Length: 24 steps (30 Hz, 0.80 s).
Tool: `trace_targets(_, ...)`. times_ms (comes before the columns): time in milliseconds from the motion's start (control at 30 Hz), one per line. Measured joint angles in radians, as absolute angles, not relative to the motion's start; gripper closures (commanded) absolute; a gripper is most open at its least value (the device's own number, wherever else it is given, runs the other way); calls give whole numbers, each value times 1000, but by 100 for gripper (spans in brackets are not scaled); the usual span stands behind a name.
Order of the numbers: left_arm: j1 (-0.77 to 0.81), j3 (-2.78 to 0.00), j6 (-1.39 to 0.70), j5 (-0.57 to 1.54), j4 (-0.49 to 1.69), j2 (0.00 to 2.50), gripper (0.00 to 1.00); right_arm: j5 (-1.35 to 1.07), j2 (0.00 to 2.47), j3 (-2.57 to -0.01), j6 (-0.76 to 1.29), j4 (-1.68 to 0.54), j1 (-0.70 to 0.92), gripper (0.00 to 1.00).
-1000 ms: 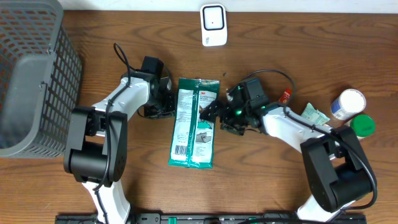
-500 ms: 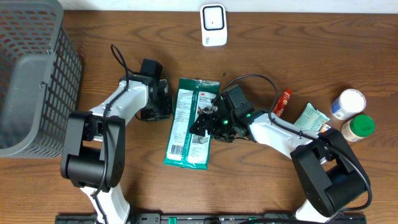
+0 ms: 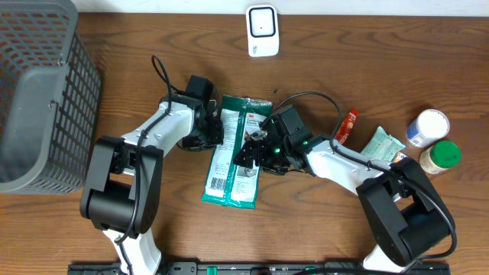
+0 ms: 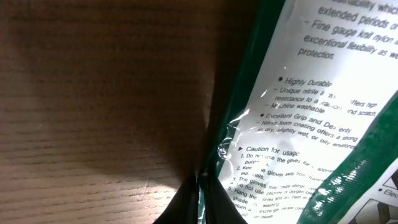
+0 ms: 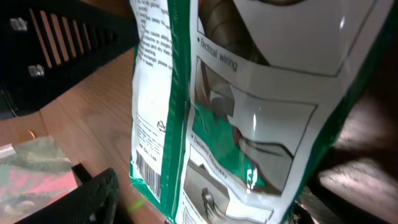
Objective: Scan the item barcode
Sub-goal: 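Grasp the gloves pack with the right gripper and release the left gripper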
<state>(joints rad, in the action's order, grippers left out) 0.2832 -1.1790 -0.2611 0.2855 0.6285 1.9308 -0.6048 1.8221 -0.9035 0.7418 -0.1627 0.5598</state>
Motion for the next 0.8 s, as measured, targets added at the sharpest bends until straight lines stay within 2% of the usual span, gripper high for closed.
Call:
trace_targets(367, 283, -1179, -284, 285, 628, 1931, 92, -624, 1838, -870, 714, -12, 560, 29)
trace_targets(500, 283, -1179, -285, 286, 628, 1931, 93, -619, 1846, -861, 703, 36, 560, 44)
trace_targets(600, 283, -1179, -285, 285, 628, 1931, 92, -619, 1851, -855, 699, 66, 560, 50)
trace_targets(800, 283, -1179, -286, 286, 628, 1931, 92, -636, 1852, -854, 698, 125, 560, 58)
